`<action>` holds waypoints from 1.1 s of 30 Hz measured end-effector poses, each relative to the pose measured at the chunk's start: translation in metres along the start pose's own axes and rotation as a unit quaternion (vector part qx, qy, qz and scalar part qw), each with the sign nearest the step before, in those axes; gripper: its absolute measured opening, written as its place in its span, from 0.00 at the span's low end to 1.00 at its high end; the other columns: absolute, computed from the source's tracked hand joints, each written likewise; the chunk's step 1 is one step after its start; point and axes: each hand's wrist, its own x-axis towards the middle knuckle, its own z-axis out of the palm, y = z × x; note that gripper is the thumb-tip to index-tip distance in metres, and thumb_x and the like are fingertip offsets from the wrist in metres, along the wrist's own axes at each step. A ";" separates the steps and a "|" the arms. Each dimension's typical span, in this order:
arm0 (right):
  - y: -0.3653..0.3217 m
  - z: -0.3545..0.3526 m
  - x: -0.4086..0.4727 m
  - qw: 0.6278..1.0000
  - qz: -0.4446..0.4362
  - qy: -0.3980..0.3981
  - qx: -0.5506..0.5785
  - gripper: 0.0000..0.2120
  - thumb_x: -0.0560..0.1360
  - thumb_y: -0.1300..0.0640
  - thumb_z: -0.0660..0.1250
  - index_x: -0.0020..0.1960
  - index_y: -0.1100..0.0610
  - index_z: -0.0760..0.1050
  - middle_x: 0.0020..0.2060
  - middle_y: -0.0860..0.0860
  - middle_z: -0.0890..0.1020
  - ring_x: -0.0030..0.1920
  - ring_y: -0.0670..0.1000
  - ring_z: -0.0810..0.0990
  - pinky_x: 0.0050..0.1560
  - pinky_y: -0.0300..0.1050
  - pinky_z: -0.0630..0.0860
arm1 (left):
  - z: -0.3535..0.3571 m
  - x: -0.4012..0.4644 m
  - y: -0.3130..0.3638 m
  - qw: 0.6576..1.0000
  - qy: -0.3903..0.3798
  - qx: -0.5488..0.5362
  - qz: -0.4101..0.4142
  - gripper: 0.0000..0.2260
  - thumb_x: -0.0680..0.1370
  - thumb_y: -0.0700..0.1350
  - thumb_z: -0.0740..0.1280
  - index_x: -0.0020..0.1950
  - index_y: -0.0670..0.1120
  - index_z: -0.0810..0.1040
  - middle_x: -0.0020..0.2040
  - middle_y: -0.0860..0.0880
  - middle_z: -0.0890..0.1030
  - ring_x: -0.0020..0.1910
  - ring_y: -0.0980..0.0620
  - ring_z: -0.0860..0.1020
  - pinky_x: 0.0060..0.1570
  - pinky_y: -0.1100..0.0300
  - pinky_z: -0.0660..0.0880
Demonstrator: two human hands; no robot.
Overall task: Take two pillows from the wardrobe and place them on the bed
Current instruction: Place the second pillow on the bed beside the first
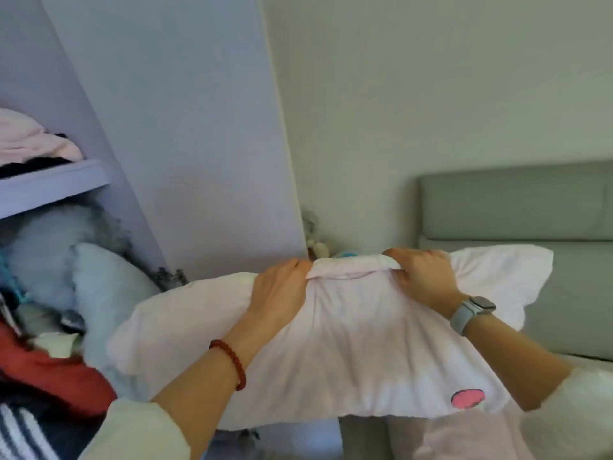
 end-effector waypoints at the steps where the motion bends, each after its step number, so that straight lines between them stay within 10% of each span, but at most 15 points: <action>1: 0.016 0.003 -0.016 0.999 0.037 0.007 -0.004 0.10 0.70 0.58 0.62 0.49 0.52 0.77 0.43 0.55 0.84 0.46 0.59 0.81 0.47 0.51 0.69 | 0.019 0.006 0.017 0.999 -0.011 -0.028 0.012 0.10 0.75 0.37 0.58 0.53 0.45 0.73 0.50 0.45 0.80 0.48 0.41 0.77 0.40 0.51 0.72; 6: 0.079 0.019 -0.091 0.943 0.307 0.127 -0.008 0.17 0.73 0.60 0.64 0.62 0.55 0.71 0.63 0.59 0.74 0.66 0.60 0.68 0.65 0.65 0.59 | 0.094 0.047 0.104 0.984 -0.044 -0.172 0.008 0.07 0.75 0.37 0.59 0.49 0.44 0.74 0.49 0.42 0.81 0.48 0.40 0.77 0.40 0.53 0.71; 10: 0.113 0.019 -0.134 0.874 0.450 0.107 0.146 0.25 0.77 0.58 0.60 0.71 0.55 0.57 0.73 0.59 0.59 0.72 0.59 0.56 0.70 0.55 0.55 | 0.131 0.090 0.168 0.964 -0.044 -0.259 0.036 0.07 0.75 0.34 0.58 0.45 0.40 0.74 0.47 0.40 0.79 0.46 0.38 0.77 0.38 0.52 0.68; 16: 0.152 -0.006 -0.133 0.676 0.552 0.233 0.429 0.21 0.79 0.51 0.54 0.71 0.46 0.55 0.72 0.49 0.61 0.69 0.54 0.62 0.64 0.55 0.66 | 0.151 0.131 0.270 0.898 0.018 -0.429 0.095 0.11 0.71 0.30 0.59 0.48 0.39 0.77 0.46 0.40 0.78 0.47 0.39 0.74 0.35 0.53 0.64; 21: 0.193 0.009 -0.181 0.618 0.655 0.289 0.325 0.20 0.78 0.56 0.52 0.70 0.54 0.58 0.70 0.56 0.64 0.68 0.58 0.65 0.68 0.60 0.64 | 0.211 0.098 0.337 0.845 -0.247 -0.422 0.218 0.05 0.76 0.44 0.61 0.50 0.47 0.72 0.55 0.44 0.75 0.55 0.42 0.71 0.50 0.49 0.71; 24: 0.207 0.042 -0.228 0.534 0.738 0.280 0.305 0.20 0.77 0.59 0.55 0.69 0.57 0.60 0.62 0.61 0.72 0.62 0.61 0.71 0.64 0.60 0.69 | 0.261 0.089 0.352 0.817 -0.391 -0.360 0.224 0.18 0.75 0.50 0.61 0.64 0.49 0.67 0.64 0.44 0.70 0.61 0.43 0.68 0.58 0.46 0.68; 26: 0.221 0.068 -0.252 0.485 0.772 0.277 0.303 0.20 0.77 0.61 0.55 0.68 0.58 0.62 0.50 0.58 0.77 0.56 0.61 0.75 0.61 0.59 0.72 | 0.296 0.093 0.357 0.814 -0.424 -0.332 0.219 0.20 0.75 0.48 0.61 0.67 0.50 0.65 0.67 0.45 0.67 0.64 0.44 0.66 0.60 0.45 0.65; 33: 0.263 0.153 -0.292 0.400 0.824 0.227 0.332 0.20 0.77 0.58 0.54 0.69 0.57 0.60 0.60 0.58 0.72 0.56 0.58 0.72 0.63 0.60 0.70 | 0.414 0.124 0.365 0.826 -0.479 -0.243 0.168 0.17 0.77 0.44 0.61 0.65 0.45 0.68 0.66 0.40 0.67 0.63 0.41 0.68 0.62 0.42 0.67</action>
